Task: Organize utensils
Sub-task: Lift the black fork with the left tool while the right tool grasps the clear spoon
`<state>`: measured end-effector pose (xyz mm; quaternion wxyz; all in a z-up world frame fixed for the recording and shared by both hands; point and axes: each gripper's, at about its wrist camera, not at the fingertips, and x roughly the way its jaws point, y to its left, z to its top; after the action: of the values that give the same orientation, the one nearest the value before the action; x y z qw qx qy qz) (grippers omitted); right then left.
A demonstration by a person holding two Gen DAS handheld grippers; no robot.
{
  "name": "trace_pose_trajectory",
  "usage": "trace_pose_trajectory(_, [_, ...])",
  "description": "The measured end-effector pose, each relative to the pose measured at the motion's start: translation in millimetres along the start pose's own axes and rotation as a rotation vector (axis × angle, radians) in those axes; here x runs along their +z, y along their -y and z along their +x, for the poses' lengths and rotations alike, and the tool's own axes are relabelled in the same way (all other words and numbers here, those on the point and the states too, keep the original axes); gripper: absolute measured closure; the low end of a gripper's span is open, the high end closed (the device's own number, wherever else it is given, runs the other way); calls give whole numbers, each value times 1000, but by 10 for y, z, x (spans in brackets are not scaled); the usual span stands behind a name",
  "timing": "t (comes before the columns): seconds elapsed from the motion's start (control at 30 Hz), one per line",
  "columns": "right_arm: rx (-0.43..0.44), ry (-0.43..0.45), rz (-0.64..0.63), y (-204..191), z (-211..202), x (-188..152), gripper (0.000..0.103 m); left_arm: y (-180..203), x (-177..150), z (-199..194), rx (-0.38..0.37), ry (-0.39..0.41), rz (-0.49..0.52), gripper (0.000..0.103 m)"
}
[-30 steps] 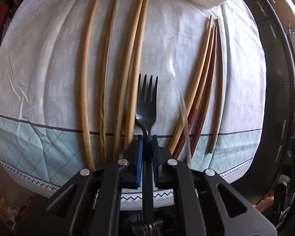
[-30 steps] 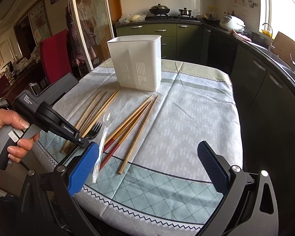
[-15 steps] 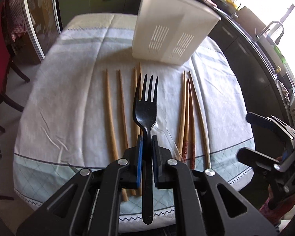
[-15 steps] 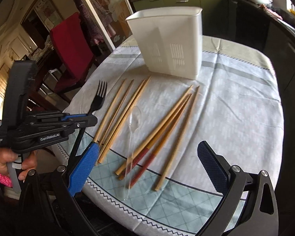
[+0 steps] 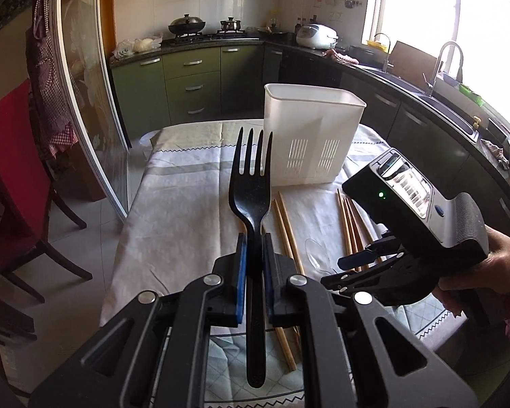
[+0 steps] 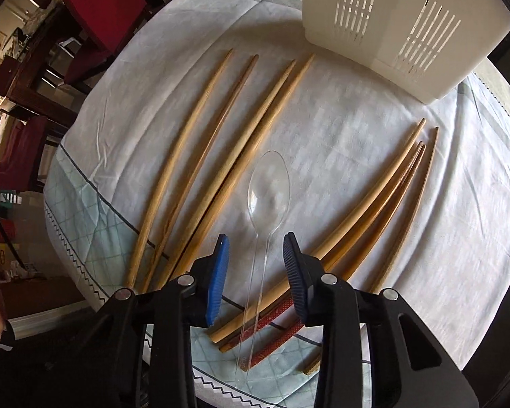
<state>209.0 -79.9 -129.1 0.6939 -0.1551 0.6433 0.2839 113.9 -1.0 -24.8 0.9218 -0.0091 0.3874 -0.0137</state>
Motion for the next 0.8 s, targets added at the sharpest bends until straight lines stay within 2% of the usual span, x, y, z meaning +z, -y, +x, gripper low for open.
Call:
trace_pose_trajectory(0.2, [-60, -49, -8, -129, 157, 89, 78, 23, -25, -60, -15, 27, 14, 94])
trace_pose_trajectory(0.27, [-78, -55, -11, -159, 196, 135, 88, 23, -44, -78, -19, 31, 15, 94])
trace_pose_trajectory(0.33, [-86, -56, -12, -177, 226, 159, 94, 22, -56, -95, -19, 36, 19, 94])
trace_pose_trajectory(0.47, [-68, -22, -13, -235, 261, 139, 94, 20, -44, -149, -13, 59, 19, 94])
trace_pose_trajectory(0.57, [-18, 63, 5, -259, 9, 4, 94, 16, 19, -199, -15, 86, 10, 94])
trace_pose_trajectory(0.63, [34, 157, 18, -238, -212, -56, 94, 19, 112, -256, -24, 116, 2, 94])
trace_pose_trajectory(0.73, [77, 345, 52, -143, -654, -159, 94, 22, 376, -360, -62, 191, -19, 94])
trace_pose_trajectory(0.8, [67, 483, 76, -85, -975, -252, 94, 45, 613, -403, -107, 251, -31, 94])
